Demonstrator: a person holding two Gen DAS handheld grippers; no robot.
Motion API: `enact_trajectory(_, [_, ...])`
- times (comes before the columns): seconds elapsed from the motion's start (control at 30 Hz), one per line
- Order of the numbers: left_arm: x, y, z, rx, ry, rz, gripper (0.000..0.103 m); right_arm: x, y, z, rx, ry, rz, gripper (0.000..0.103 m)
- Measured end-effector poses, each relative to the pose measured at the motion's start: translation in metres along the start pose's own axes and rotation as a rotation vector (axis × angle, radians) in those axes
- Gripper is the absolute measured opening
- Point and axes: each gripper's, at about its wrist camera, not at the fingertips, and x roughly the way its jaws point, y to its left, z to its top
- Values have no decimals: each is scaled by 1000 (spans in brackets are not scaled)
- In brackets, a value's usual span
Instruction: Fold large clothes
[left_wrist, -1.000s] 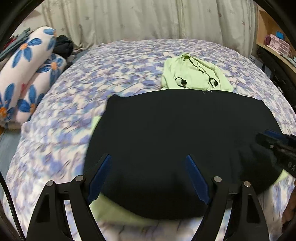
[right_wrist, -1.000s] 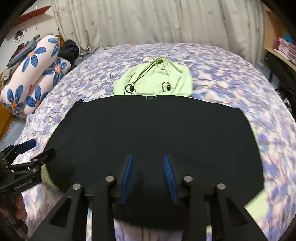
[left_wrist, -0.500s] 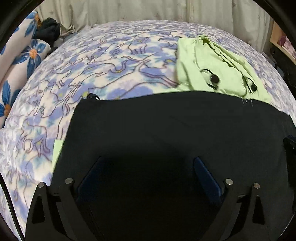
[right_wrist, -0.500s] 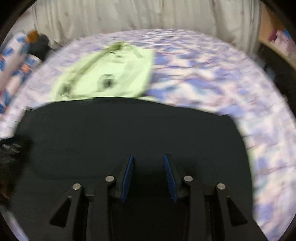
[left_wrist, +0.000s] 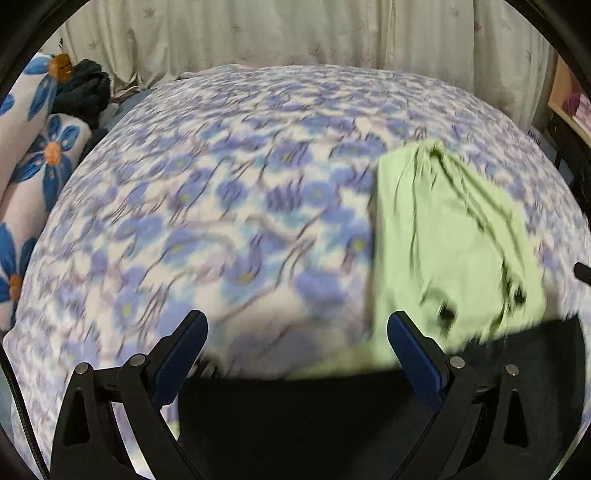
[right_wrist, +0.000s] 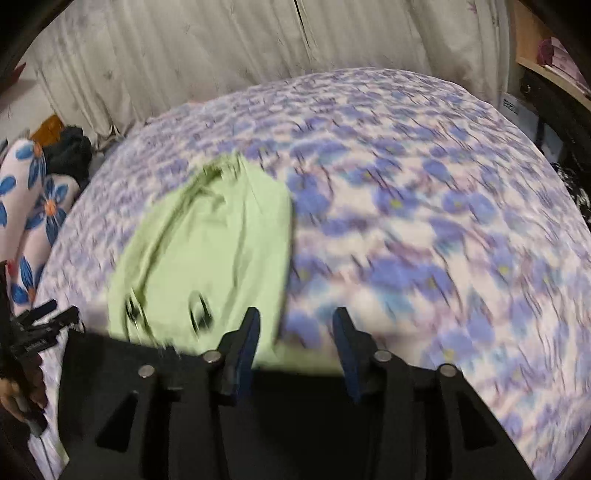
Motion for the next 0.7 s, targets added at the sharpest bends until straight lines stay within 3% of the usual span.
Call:
enact_trajectory(0.2, [37,-27,45,-10,30,-44,98,45,5,43,57,43,37,48])
enact_trajectory(0.4, [81,-35,60,-38,80,-27,98,94,2,57,100,92,34,48])
enact_trajectory(0.5, [102,-33,60,-46,119,-20,92,114,0,58,118,115,25,48])
enact_trajectory(0.6, [117,-30,58,-71,151,-85,76,125,1,58,129,115,34,48])
enact_trajectory(0.63, [118,-30,58,-75,144,-98,65,126,2,58,126,106,37,47])
enact_trajectory(0.67, [117,-32,58,-71,132,-121,38,126,4,58,117,99,32,46])
enact_trajectory(0.7, [115,-35,58,-62,130,-148,20,126,7,59,98,88,18,40])
